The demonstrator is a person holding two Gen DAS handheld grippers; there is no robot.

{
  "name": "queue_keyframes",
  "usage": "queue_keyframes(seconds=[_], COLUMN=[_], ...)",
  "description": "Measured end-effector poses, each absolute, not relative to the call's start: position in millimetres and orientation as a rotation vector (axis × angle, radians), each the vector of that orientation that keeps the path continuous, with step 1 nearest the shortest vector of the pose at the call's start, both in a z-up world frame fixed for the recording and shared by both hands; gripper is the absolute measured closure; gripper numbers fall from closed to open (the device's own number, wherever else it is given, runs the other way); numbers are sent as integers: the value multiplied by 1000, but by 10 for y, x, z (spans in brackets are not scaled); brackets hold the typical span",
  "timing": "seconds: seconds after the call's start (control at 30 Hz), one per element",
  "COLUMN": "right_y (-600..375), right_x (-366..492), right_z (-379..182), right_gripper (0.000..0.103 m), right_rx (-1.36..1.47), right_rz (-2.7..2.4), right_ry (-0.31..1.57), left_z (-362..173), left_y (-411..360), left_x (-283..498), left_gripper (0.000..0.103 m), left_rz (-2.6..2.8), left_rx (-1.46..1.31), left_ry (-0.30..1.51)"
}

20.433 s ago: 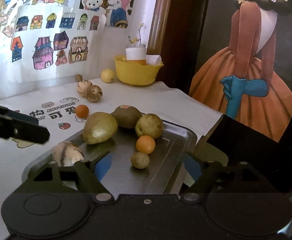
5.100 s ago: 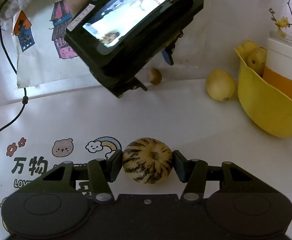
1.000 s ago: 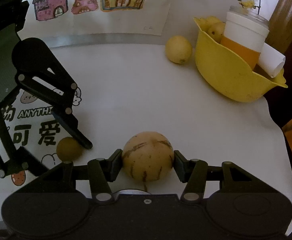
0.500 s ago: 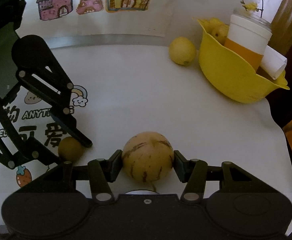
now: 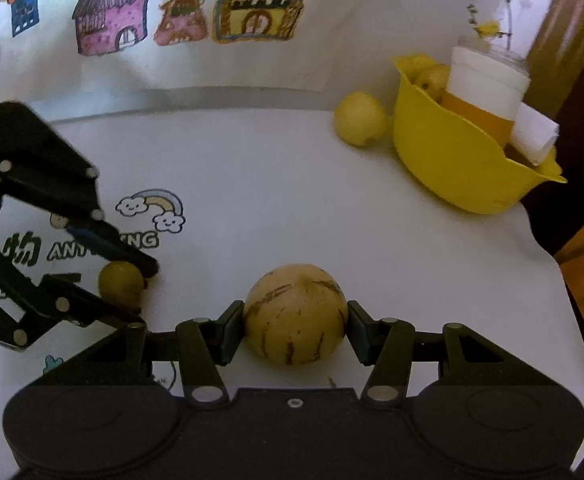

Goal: Organize fruits
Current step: 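Carry the brown fruit and striped melon in both tools over the tray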

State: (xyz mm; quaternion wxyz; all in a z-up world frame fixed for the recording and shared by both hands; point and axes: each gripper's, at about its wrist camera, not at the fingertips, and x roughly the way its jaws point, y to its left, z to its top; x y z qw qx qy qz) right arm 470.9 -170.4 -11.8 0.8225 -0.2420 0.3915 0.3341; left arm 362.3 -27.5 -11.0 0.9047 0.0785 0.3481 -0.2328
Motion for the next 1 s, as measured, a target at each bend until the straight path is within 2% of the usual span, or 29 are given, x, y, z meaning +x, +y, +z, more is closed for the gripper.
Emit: queue_keyframes(seconds=[0.23, 0.53, 1.0], right_y=[-1772, -1722, -1877], right_x=[4606, 4551, 4018], right_z=[41, 532, 1172], right_gripper=[48, 48, 48], right_rx=[-452, -424, -322], right_rz=[645, 610, 553], right_ry=[760, 651, 617], left_z=[-13, 307, 711], left_y=[-160, -53, -50], left_x=[3511, 3366, 3073], left_gripper=[72, 72, 72], left_rz=[-432, -333, -277], left_rx=[21, -55, -181], left_ry=[690, 634, 571])
